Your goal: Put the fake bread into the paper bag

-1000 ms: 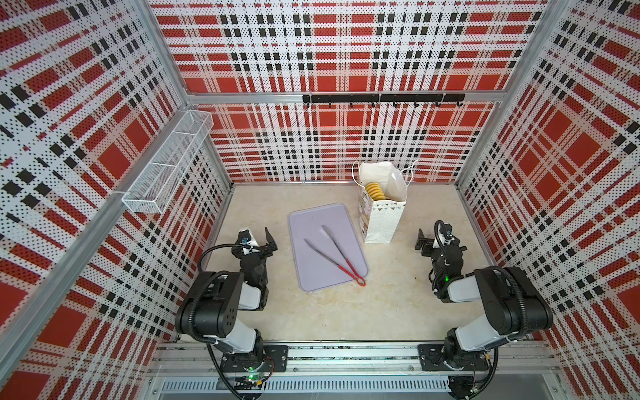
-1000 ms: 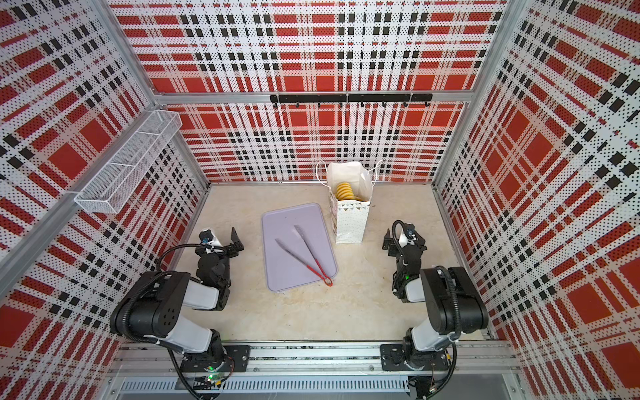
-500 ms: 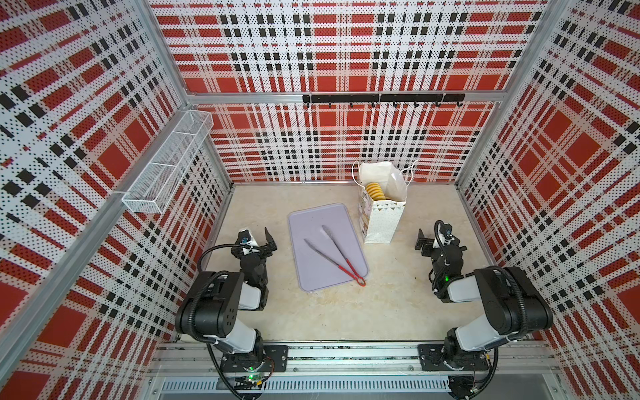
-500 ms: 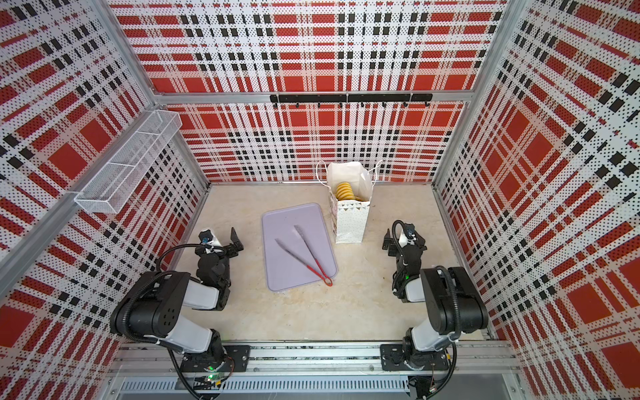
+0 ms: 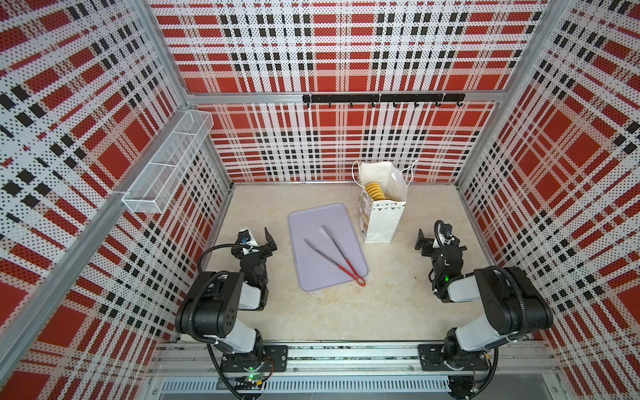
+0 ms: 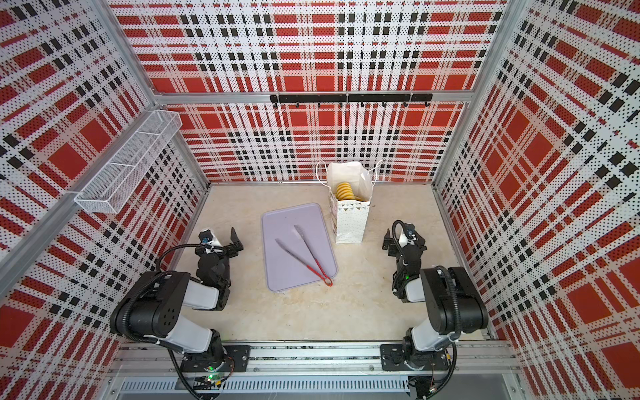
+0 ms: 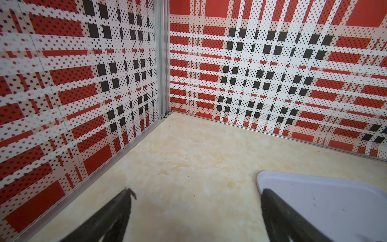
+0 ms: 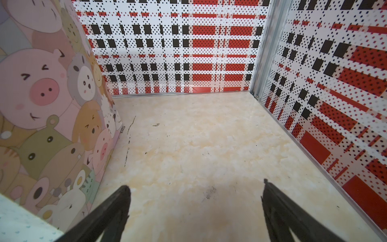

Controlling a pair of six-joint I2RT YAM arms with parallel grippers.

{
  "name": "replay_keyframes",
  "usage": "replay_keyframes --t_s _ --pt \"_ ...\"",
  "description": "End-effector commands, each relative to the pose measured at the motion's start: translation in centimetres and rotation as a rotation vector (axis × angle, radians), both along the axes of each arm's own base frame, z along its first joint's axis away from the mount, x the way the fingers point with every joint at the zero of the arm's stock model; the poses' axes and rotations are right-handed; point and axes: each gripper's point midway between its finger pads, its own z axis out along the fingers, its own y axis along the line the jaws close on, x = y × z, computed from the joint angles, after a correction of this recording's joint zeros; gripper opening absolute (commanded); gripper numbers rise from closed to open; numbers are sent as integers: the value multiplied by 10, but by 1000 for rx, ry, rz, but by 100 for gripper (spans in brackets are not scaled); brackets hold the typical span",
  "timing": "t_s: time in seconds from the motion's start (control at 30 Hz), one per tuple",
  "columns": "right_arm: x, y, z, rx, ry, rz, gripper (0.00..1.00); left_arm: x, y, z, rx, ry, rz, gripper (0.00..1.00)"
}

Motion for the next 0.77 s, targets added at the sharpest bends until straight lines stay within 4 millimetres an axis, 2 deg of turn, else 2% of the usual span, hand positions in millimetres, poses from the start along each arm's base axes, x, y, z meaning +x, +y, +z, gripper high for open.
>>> replay_keyframes --t_s 0.0,0.53,0.73 --pt "2 -3 2 -9 -7 -5 100 2 0 4 8 -14 5 98" --pt "2 -3 1 -9 -7 -6 100 2 0 5 8 -14 5 98" --pt "1 -3 1 -10 -6 -5 100 -3 -7 6 37 -22 0 98"
